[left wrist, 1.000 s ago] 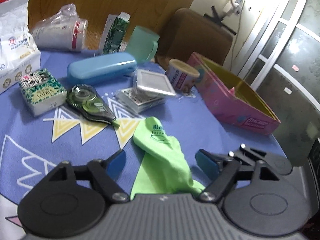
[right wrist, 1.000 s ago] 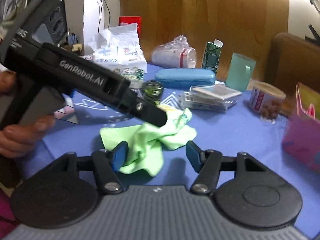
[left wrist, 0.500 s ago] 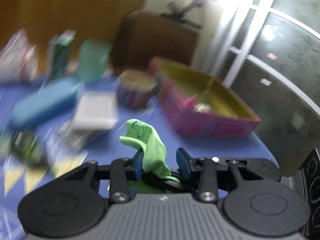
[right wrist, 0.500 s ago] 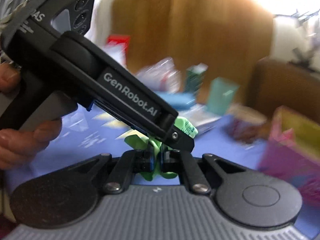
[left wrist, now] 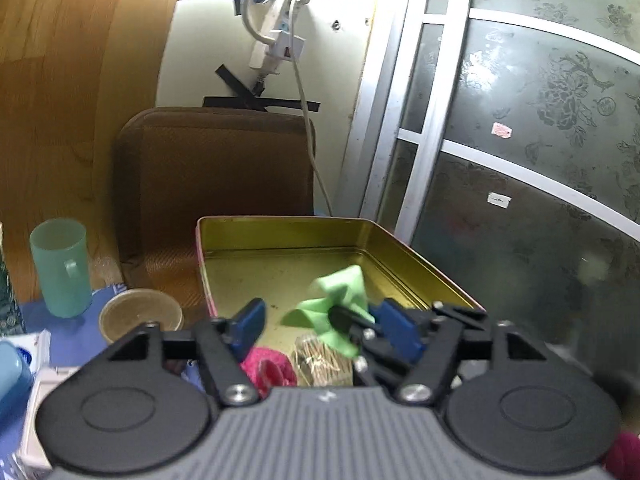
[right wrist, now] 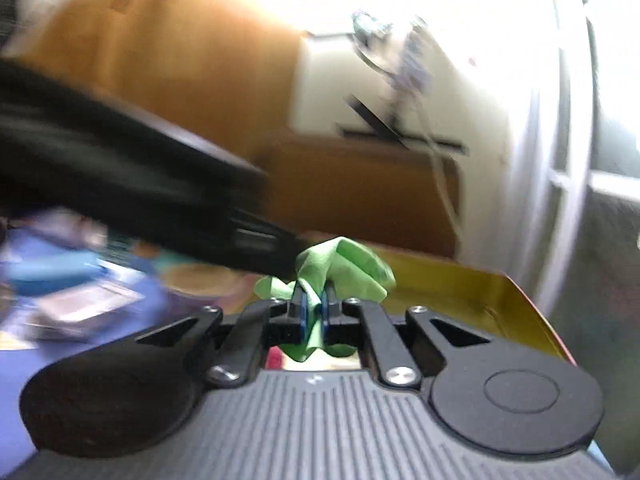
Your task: Organize soft objects
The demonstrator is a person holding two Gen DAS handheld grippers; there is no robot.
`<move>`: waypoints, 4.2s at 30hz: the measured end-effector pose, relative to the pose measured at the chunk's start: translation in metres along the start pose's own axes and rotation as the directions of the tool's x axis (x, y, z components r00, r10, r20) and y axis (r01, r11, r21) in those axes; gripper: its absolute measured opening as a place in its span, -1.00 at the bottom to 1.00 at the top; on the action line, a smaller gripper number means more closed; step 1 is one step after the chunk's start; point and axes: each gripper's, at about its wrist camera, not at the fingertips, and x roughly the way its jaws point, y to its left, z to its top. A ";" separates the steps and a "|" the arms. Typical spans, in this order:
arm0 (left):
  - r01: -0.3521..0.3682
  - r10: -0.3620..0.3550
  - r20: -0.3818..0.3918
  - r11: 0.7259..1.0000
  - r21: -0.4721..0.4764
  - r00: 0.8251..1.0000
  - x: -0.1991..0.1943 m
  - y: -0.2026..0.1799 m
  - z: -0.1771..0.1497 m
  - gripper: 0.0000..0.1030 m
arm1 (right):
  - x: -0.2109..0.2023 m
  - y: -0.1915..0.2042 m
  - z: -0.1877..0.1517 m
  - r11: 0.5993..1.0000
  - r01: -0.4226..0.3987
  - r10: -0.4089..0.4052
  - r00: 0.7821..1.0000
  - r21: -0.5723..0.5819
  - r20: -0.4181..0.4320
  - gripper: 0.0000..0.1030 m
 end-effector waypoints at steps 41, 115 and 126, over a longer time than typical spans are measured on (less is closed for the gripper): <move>-0.277 0.295 0.061 0.938 -0.206 0.954 -0.140 0.145 -0.124 0.83 | -0.011 0.112 -0.042 0.936 -0.245 0.289 0.945 0.254 -0.154 0.74; -0.465 0.657 0.184 0.677 -0.571 0.731 -0.257 0.219 -0.158 0.93 | 0.059 0.336 0.014 0.691 -0.698 0.631 0.708 -0.185 -0.317 0.20; -0.475 0.626 0.170 0.715 -0.513 0.761 -0.246 0.212 -0.154 0.99 | 0.006 0.300 -0.002 0.652 -0.729 0.659 0.681 -0.208 -0.320 0.10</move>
